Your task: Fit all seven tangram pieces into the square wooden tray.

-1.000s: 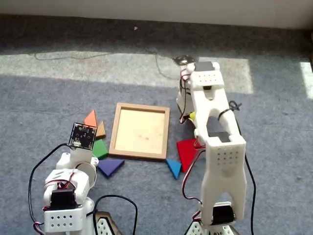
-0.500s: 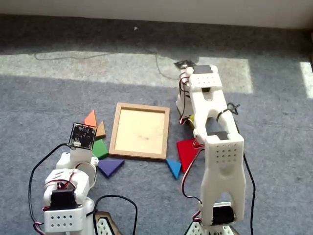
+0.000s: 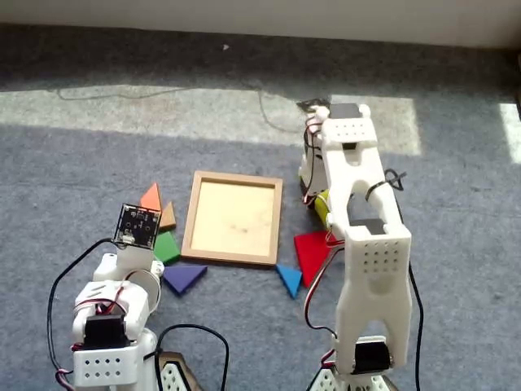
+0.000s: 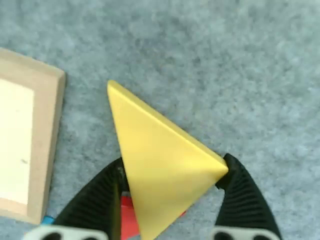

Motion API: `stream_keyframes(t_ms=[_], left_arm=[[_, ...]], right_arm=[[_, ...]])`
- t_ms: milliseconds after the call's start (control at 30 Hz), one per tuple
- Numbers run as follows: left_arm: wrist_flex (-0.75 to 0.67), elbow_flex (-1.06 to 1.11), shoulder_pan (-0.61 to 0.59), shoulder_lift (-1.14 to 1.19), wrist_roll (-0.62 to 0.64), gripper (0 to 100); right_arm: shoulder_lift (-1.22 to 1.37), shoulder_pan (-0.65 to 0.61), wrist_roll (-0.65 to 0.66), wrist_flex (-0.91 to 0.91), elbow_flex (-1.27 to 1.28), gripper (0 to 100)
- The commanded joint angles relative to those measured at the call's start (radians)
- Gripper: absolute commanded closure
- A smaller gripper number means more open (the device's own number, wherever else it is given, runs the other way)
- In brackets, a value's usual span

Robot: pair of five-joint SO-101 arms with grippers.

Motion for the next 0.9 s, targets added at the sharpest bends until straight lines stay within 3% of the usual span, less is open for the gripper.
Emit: stream_keyframes(t_ms=[0, 200, 400, 600, 733, 867], left_arm=[[-0.017, -0.004, -0.018, -0.033, 0.002, 92], [-0.017, -0.005, -0.021, -0.033, 0.002, 92], [-0.046, -0.008, -0.113, -0.035, 0.003, 92], [-0.06, -0.005, -0.128, -0.035, 0.003, 92], [-0.06, -0.005, -0.127, -0.035, 0.003, 92], [-0.06, -0.005, -0.128, -0.035, 0.003, 92]], right_arm=[[-0.163, -0.036, -0.011, 0.067, -0.042, 88.2], [-0.257, -0.108, -0.012, 0.133, -0.041, 88.2], [-0.326, -0.145, -0.075, 0.15, -0.038, 88.3], [-0.4, -0.2, -0.072, 0.136, 0.099, 88.3], [-0.441, -0.213, -0.043, 0.01, 0.213, 88.3], [-0.443, -0.13, -0.043, -0.173, 0.311, 88.3]])
